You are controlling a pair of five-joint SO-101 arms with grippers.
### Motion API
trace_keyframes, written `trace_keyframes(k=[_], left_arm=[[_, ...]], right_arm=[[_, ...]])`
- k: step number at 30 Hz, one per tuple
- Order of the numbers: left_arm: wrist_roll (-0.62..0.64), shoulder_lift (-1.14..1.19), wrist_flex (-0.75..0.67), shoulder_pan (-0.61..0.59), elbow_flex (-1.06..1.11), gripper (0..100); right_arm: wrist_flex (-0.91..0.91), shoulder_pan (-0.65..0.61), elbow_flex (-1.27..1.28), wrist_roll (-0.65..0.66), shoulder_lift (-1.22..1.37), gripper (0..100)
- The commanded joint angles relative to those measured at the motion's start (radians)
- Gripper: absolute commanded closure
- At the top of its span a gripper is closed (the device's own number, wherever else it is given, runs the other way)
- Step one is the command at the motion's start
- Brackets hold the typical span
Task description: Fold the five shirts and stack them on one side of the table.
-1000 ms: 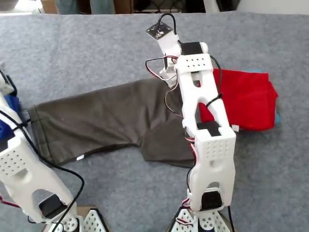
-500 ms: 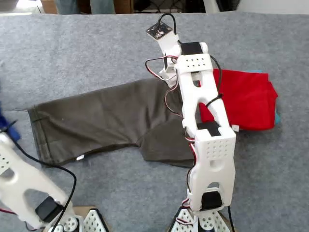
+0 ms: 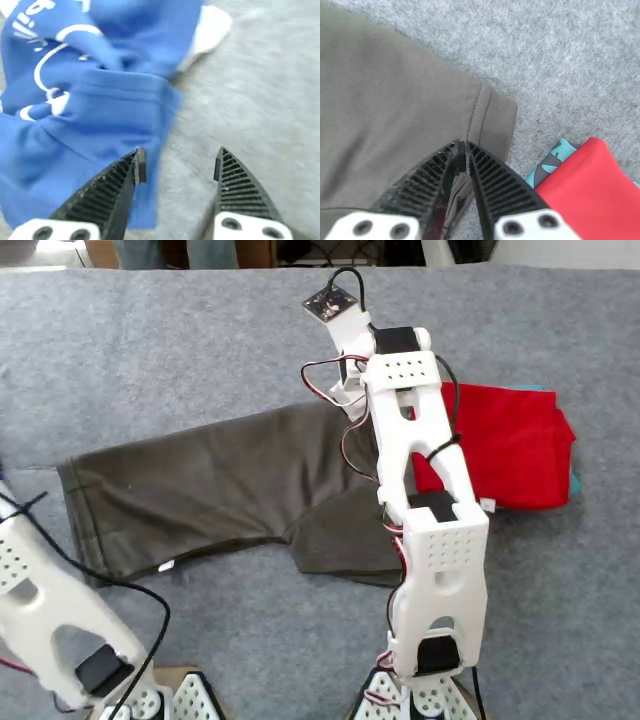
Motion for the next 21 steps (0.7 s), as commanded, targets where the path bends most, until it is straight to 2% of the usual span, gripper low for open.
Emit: trace_keyframes(k=[1, 5, 11, 14, 18, 21], left_arm=[[-0.028, -0.014, 0.106, 0.056, -0.3, 76], [-0.034, -0.055, 0.104, 0.076, -0.349, 75], [-0.032, -0.238, 0.106, 0.087, -0.094, 76], [-0.028, -0.39, 0.106, 0.102, 0.128, 76], [-0.029, -0.671, 0.1, 0.151, 0.558, 76], [-0.026, -0.85, 0.015, 0.18, 0.883, 76]], right_arm=[[0.02, 0.012, -0.038, 0.009, -0.019, 98.4], [0.04, 0.012, -0.038, 0.009, -0.028, 98.4], [0.058, 0.012, -0.031, 0.009, -0.084, 98.4], [0.058, 0.012, -0.03, 0.009, -0.101, 98.4], [0.058, 0.012, -0.03, 0.009, -0.107, 98.4], [0.06, 0.012, -0.03, 0.009, -0.108, 98.4]])
